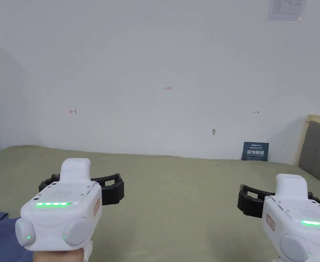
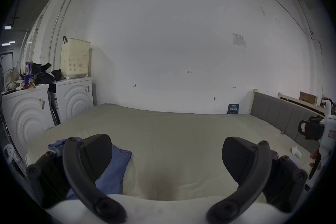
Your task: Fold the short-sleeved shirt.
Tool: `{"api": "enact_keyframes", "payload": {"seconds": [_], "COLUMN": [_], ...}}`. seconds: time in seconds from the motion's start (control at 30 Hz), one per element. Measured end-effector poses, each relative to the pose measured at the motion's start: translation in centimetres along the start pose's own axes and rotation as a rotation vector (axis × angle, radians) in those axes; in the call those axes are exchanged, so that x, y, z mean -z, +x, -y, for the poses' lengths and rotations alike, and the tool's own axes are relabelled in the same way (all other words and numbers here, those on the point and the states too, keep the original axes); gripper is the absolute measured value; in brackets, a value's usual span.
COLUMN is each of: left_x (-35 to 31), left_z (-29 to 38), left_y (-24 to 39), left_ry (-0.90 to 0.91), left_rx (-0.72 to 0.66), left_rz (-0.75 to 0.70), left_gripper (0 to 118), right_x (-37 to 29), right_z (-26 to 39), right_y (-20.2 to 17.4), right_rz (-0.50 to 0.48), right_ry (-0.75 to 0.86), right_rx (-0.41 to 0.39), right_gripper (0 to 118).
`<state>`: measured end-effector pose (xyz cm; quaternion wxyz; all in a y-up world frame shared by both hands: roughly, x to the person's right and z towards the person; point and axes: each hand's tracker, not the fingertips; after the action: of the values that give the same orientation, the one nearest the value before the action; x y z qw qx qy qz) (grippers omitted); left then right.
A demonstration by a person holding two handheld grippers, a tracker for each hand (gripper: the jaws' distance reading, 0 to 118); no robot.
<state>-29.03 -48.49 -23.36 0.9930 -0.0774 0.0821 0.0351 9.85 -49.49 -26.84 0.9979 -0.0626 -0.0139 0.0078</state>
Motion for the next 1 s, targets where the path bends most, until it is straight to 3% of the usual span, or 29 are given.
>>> {"api": "enact_keyframes", "payload": {"seconds": [0.03,0.1,0.17,0.23,0.33,0.47,0.53,0.6,0.67,0.7,0.8,0.87,0.93,0.97,1.0], "left_x": [0.2,0.6,1.1,1.9,3.4,3.2,3.8,3.8,4.1,4.2,2.2,0.4,0.7,0.5,0.3], "left_z": [-0.3,-1.5,-2.8,-3.2,-1.9,2.2,4.3,4.8,3.8,2.6,-1.8,-3.3,-3.0,-2.8,-2.4], "left_y": [-0.1,-0.8,-2.3,-4.4,-7.4,-8.3,-8.9,-8.9,-9.0,-9.0,-5.7,-2.3,-2.2,-1.8,-1.3], "left_ry": [-0.001,-0.009,-0.004,0.028,0.052,0.034,0.014,-0.007,-0.084,-0.082,0.035,0.134,0.158,0.156,0.150], "left_rx": [-0.017,-0.160,-0.401,-0.745,-1.294,-1.864,-1.934,-1.810,-1.522,-1.327,-0.604,-0.156,0.090,0.164,0.156], "left_rz": [0.005,0.077,0.169,0.234,0.238,0.103,0.066,-0.011,-0.077,-0.076,-0.115,-0.197,-0.125,-0.116,-0.136], "left_gripper": [118,118,118,118,118,118,118,118,118,118,118,118,118,118,118], "right_x": [0.1,0.7,1.1,1.3,2.0,3.3,4.0,4.4,4.5,4.3,4.3,2.8,2.2,2.1,2.0], "right_z": [-0.5,-1.8,-3.5,-4.8,-5.5,-3.6,-1.6,-0.2,0.1,-0.2,-2.0,-3.6,-4.1,-3.8,-3.7], "right_y": [-0.1,-0.8,-2.1,-3.6,-6.0,-8.6,-9.1,-8.9,-8.6,-8.3,-6.1,-4.1,-1.7,-0.8,-0.4], "right_rz": [0.009,0.060,0.098,0.091,0.088,0.189,0.218,0.171,0.157,0.177,0.135,0.072,-0.078,-0.124,-0.161], "right_ry": [0.003,0.021,0.052,0.098,0.181,0.282,0.290,0.241,0.270,0.301,0.237,0.162,0.089,0.062,0.030], "right_rx": [-0.018,-0.133,-0.309,-0.502,-0.889,-1.559,-1.831,-1.875,-1.716,-1.583,-1.043,-0.618,-0.250,-0.121,-0.026], "right_gripper": [117,117,117,117,117,117,117,117,117,117,117,117,117,117,117]}}
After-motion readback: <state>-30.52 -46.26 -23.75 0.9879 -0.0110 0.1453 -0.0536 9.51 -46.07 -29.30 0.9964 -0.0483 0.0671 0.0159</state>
